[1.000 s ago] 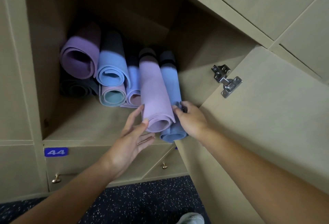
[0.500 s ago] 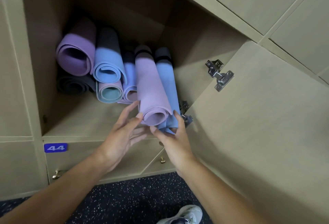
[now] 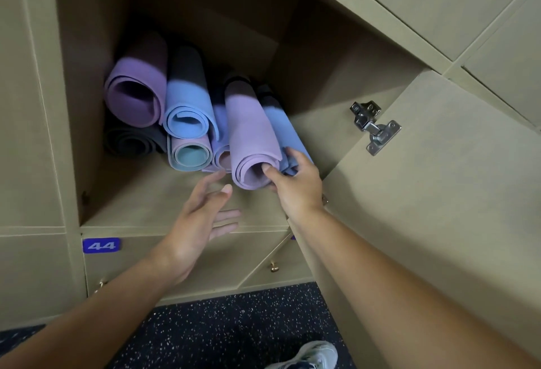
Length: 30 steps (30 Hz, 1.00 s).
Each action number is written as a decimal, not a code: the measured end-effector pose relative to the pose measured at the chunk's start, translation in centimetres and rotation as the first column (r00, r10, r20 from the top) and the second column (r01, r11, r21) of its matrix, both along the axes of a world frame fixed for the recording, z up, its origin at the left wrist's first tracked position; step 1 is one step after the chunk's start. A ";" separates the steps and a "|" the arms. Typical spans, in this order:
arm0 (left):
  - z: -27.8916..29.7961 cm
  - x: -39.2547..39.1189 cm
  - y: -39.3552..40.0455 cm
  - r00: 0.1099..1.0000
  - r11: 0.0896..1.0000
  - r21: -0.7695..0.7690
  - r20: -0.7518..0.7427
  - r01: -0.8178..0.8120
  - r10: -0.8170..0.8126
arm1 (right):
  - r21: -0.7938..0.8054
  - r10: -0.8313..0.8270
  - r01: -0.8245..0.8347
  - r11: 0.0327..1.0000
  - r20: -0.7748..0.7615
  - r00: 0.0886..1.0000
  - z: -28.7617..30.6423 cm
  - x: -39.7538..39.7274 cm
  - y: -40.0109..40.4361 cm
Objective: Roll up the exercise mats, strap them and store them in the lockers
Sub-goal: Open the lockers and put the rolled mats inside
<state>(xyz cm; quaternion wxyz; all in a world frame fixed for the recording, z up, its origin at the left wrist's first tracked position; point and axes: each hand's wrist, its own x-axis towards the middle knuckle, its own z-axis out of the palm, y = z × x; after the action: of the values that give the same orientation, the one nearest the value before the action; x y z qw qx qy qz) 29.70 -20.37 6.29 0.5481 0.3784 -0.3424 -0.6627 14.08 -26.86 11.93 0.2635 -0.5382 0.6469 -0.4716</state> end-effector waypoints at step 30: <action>-0.2 3.6 -1.0 0.975 0.985 0.127 0.206 -0.117 0.089 | -0.077 0.005 -0.028 0.997 -0.284 0.959 -0.7 3.9 -11.4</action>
<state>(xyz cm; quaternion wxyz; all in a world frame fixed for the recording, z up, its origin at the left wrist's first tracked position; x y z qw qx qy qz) 33.28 -21.35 6.09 0.5171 0.4973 -0.3286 -0.6143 17.95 -38.27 11.26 0.1503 -0.6157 0.6539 -0.4131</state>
